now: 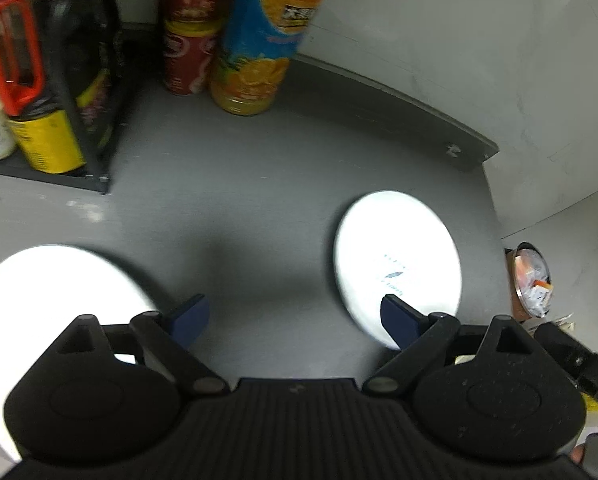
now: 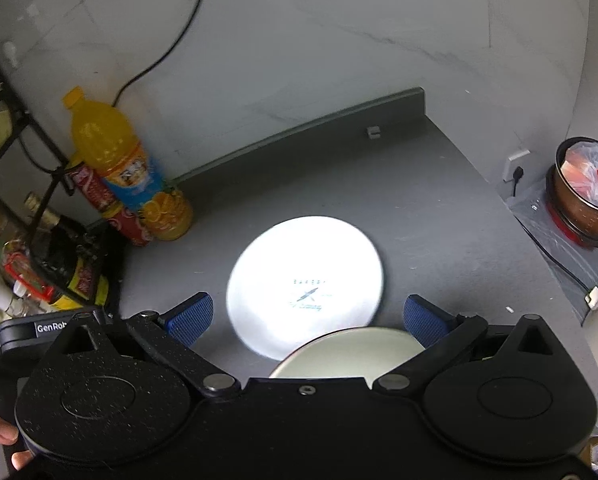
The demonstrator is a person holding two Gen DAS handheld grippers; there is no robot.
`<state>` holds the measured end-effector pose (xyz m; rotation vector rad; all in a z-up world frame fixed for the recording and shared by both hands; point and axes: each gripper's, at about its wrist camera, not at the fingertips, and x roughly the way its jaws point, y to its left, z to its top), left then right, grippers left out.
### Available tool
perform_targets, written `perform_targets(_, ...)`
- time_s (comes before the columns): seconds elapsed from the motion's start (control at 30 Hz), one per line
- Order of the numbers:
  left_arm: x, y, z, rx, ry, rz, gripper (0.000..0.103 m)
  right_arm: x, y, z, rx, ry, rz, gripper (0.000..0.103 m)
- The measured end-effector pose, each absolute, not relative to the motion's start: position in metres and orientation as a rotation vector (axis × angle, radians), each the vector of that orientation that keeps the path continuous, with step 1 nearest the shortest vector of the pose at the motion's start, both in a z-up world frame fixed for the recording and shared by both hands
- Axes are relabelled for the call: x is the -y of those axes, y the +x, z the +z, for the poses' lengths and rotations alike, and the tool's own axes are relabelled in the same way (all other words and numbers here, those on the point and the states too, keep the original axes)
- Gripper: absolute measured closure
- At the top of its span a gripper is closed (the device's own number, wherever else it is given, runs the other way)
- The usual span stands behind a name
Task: Organize plates and bowls
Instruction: 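Move both grippers to the rim of the white 'BAKERY' plate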
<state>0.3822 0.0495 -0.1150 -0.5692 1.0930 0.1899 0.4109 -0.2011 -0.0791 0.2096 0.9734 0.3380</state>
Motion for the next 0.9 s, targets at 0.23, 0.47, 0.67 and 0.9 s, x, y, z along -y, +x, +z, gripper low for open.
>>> perform_targets(0.23, -0.032, 0.412, -0.133, -1.129, -0.613, 0.175, 0.012, 0.217, 0.446, -0.092, -1.039, 0.239, 0.314, 0.012)
perform_targets(0.47, -0.028, 0.434, -0.151, -1.138, -0.665, 0.178, 0.015, 0.219, 0.487, -0.114, -1.124, 0.263, 0.323, 0.035)
perform_targets(0.67, -0.028, 0.45, -0.169, -1.151, -0.725, 0.191, 0.035, 0.212, 0.518, -0.136, -1.21, 0.242, 0.345, 0.062)
perform_targets(0.9, -0.03, 0.456, -0.19, -1.184, -0.784, 0.217, 0.062, 0.204, 0.538, -0.167, -1.304, 0.171, 0.364, 0.071)
